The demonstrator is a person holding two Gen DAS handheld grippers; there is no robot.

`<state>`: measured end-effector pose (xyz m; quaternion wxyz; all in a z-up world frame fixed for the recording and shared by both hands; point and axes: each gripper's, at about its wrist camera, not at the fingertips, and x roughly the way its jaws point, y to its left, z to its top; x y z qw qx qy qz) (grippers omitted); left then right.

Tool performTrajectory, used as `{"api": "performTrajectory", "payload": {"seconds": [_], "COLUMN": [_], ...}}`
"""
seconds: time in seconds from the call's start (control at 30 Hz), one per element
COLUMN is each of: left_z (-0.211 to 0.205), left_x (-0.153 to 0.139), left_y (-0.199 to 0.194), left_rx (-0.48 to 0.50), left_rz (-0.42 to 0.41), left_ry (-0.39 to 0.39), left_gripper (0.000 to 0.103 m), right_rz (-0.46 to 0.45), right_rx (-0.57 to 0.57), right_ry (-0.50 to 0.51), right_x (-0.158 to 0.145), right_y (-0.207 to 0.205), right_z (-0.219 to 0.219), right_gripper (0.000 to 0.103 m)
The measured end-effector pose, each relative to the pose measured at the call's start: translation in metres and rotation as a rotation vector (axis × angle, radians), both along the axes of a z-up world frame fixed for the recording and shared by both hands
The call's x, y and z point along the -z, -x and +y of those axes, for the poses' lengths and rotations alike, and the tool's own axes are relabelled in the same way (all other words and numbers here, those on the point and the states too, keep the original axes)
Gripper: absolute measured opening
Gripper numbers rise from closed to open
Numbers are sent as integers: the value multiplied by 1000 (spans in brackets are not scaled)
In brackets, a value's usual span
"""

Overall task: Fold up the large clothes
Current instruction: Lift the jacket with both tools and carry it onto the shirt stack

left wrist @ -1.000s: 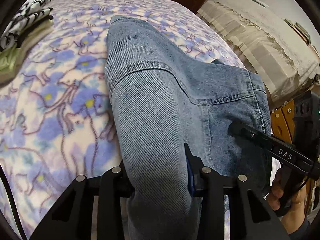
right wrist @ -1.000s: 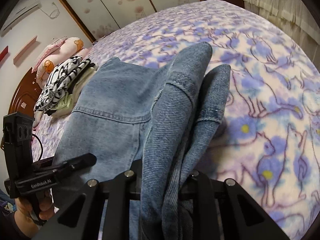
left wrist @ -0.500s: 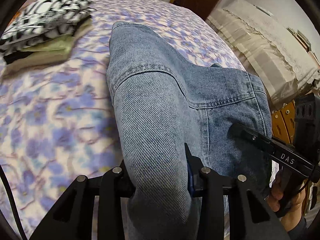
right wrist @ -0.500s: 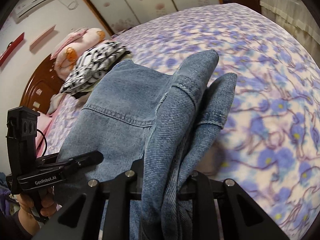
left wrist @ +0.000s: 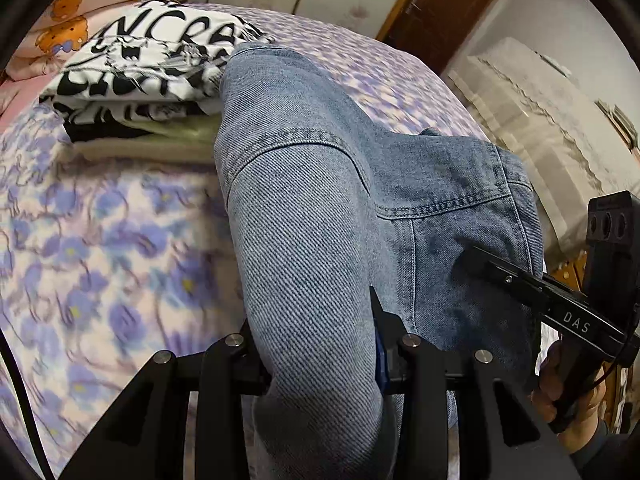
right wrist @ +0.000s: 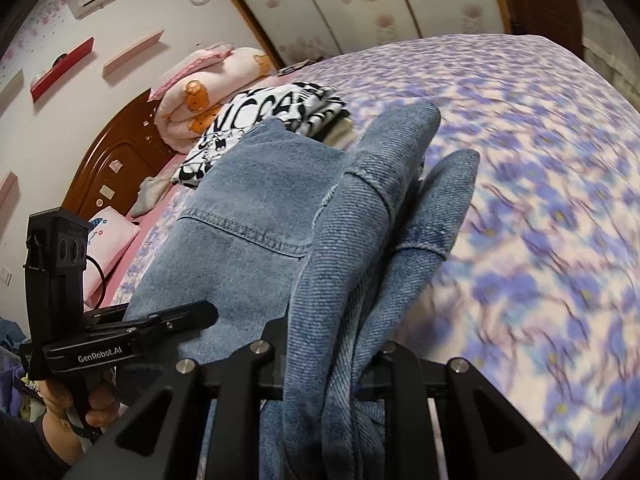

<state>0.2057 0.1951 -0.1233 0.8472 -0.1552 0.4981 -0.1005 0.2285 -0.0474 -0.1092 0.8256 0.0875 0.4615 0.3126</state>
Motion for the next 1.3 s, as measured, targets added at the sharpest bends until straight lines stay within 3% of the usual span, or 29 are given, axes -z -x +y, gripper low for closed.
{"api": "performTrajectory", "payload": {"seconds": [0.17, 0.43, 0.63, 0.77, 0.97, 1.1, 1.2, 1.27, 1.3], "left_z": [36, 76, 111, 150, 222, 266, 296, 316, 318], "left_x": [-23, -98, -159, -176, -150, -99, -38, -1, 7], "left_y": [-34, -73, -113, -156, -239, -291, -321, -328, -324], "left_rx": [-24, -2, -2, -19, -23, -12, -35, -60, -67], "left_rz": [22, 46, -47, -97, -108, -85, -11, -1, 0], "left_ry": [4, 53, -15, -60, -107, -122, -98, -26, 3], "left_gripper": [36, 36, 36, 36, 36, 36, 40, 45, 48], "right_rz": [19, 21, -57, -98, -61, 51, 130, 171, 205], "right_rx": [-37, -45, -51, -63, -64, -52, -43, -22, -23], "right_ry": [-20, -31, -79, -126, -206, -265, -224, -162, -181], "right_x": [-19, -99, -150, -160, -125, -64, -8, 38, 54], "right_y": [-34, -66, -105, -145, -224, -281, -309, -326, -331], "right_z": [33, 63, 99, 134, 198, 232, 254, 260, 260], "right_gripper": [19, 19, 19, 19, 19, 19, 19, 27, 31]}}
